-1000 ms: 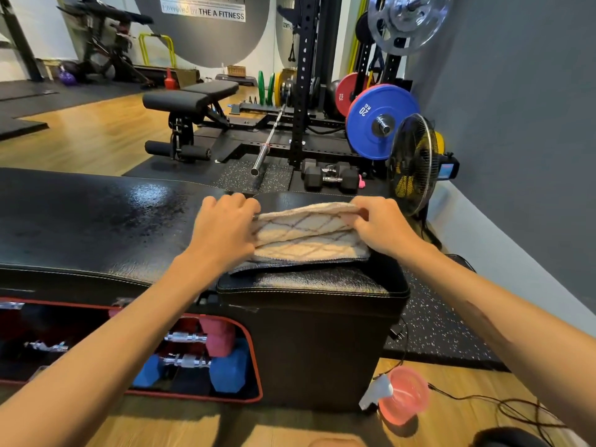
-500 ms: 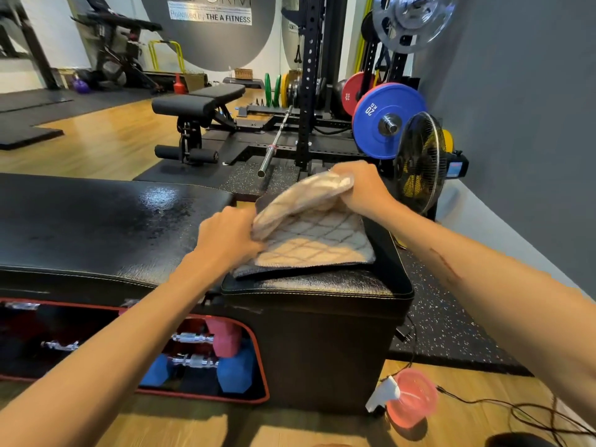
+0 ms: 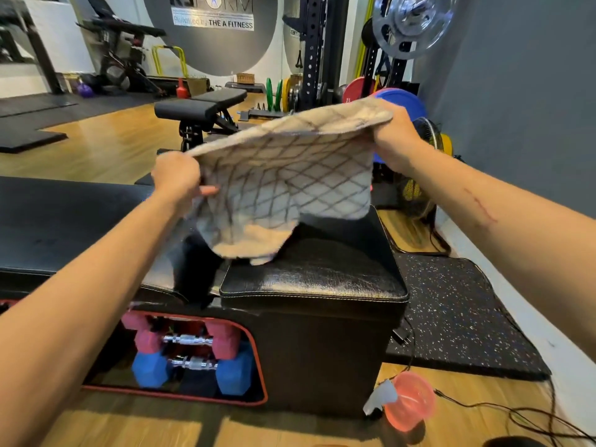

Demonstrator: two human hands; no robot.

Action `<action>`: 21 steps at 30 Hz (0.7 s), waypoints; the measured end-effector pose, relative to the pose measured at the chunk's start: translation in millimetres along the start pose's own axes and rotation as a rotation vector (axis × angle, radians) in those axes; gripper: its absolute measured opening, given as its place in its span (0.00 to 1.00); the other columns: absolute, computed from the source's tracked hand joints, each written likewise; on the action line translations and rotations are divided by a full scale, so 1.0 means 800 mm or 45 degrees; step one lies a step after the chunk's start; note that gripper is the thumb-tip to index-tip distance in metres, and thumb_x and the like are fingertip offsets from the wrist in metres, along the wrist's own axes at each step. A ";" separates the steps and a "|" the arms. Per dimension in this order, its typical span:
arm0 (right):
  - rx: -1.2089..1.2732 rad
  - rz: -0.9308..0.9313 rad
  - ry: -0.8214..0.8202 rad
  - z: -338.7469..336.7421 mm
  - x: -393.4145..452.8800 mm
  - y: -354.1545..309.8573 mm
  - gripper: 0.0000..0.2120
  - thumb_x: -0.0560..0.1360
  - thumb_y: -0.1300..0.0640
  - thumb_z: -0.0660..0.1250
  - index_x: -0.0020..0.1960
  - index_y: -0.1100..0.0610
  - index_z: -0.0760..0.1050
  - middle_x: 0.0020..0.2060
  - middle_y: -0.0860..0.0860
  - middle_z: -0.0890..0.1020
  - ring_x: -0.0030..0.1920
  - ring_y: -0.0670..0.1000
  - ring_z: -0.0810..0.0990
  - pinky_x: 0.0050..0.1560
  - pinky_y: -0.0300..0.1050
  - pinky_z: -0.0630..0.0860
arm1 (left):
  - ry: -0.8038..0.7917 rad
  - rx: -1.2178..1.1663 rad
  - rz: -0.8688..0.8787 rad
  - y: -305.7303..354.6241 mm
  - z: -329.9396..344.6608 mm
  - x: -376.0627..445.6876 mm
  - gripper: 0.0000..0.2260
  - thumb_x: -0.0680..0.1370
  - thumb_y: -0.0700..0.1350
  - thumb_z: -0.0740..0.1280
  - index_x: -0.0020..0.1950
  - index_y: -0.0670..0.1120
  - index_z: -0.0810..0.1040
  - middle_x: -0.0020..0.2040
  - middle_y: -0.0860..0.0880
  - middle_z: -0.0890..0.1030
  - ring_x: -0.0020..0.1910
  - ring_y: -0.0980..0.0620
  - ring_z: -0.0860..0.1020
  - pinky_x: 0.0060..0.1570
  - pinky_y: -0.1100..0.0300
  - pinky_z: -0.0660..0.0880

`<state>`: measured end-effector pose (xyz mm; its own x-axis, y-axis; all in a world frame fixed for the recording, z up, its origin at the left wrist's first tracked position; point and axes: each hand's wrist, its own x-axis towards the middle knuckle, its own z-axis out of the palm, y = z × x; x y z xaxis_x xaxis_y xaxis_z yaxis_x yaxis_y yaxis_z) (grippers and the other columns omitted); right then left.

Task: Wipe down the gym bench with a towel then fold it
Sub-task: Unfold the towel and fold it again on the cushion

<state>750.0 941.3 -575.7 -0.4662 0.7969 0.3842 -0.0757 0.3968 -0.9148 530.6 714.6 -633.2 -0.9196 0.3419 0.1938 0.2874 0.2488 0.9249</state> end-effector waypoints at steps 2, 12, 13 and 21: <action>-0.040 -0.173 0.045 -0.010 0.000 -0.007 0.14 0.80 0.64 0.59 0.46 0.52 0.81 0.46 0.53 0.84 0.50 0.52 0.79 0.60 0.55 0.76 | 0.134 -0.092 0.166 0.015 0.002 0.000 0.09 0.78 0.41 0.59 0.41 0.42 0.75 0.40 0.43 0.77 0.39 0.46 0.71 0.35 0.59 0.67; -0.477 -0.114 -0.407 -0.076 -0.063 0.092 0.15 0.75 0.69 0.63 0.55 0.60 0.84 0.50 0.54 0.86 0.55 0.50 0.84 0.55 0.49 0.81 | -0.090 0.279 0.865 -0.069 -0.002 -0.032 0.06 0.69 0.37 0.61 0.44 0.42 0.76 0.39 0.44 0.81 0.37 0.44 0.75 0.40 0.53 0.69; -0.471 -0.048 -0.465 -0.080 -0.073 0.100 0.14 0.75 0.70 0.65 0.54 0.59 0.85 0.48 0.52 0.87 0.53 0.48 0.85 0.52 0.43 0.81 | -0.203 0.316 0.879 -0.077 -0.004 -0.034 0.07 0.69 0.35 0.62 0.44 0.43 0.75 0.37 0.45 0.80 0.36 0.44 0.75 0.39 0.53 0.70; -0.454 0.238 -0.661 -0.071 -0.097 0.123 0.13 0.75 0.72 0.65 0.53 0.60 0.85 0.47 0.53 0.87 0.47 0.47 0.85 0.43 0.34 0.78 | -0.697 0.489 0.894 -0.089 -0.010 -0.035 0.10 0.68 0.33 0.67 0.41 0.46 0.82 0.35 0.51 0.83 0.35 0.58 0.77 0.38 0.65 0.71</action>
<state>828.8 944.9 -688.7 -0.8148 0.5789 0.0308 0.3032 0.4709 -0.8284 533.7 680.1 -702.2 -0.2810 0.8757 0.3926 0.8808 0.0729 0.4678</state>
